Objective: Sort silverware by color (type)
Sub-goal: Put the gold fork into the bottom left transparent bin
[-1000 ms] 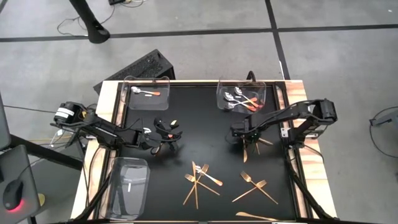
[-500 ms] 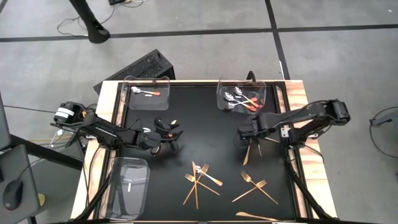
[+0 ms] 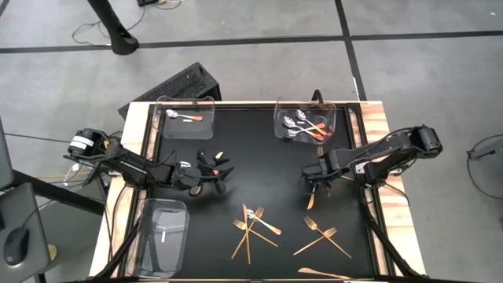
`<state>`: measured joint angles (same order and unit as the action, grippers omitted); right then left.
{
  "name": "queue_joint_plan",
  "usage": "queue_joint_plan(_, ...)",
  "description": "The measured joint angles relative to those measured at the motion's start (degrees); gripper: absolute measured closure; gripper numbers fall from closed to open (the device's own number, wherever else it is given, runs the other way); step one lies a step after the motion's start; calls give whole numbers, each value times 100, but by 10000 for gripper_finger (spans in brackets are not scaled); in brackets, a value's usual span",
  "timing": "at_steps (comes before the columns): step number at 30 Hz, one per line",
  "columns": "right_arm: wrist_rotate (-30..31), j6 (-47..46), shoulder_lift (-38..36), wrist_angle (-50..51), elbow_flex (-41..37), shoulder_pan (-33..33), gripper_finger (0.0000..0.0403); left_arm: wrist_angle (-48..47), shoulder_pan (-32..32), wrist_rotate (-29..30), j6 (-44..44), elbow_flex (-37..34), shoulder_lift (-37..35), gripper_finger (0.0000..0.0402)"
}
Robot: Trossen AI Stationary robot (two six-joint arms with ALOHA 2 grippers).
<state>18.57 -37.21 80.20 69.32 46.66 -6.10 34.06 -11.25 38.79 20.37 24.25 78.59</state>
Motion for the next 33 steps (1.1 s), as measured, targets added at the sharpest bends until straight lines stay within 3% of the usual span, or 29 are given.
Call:
queue_joint_plan(9,-1069,679,-6,-1023,-868,504,241,-38,-61,66,-68,0,0,230)
queue_joint_plan(17,-687,362,-10,-1171,-958,951,251,-30,-61,176,-191,0,0,230)
queue_joint_plan(25,-1039,463,-6,-619,-681,1098,272,-6,-47,237,-276,0,0,230)
queue_joint_plan(33,-407,1661,110,-830,-517,1118,282,216,84,169,-335,0,0,230)
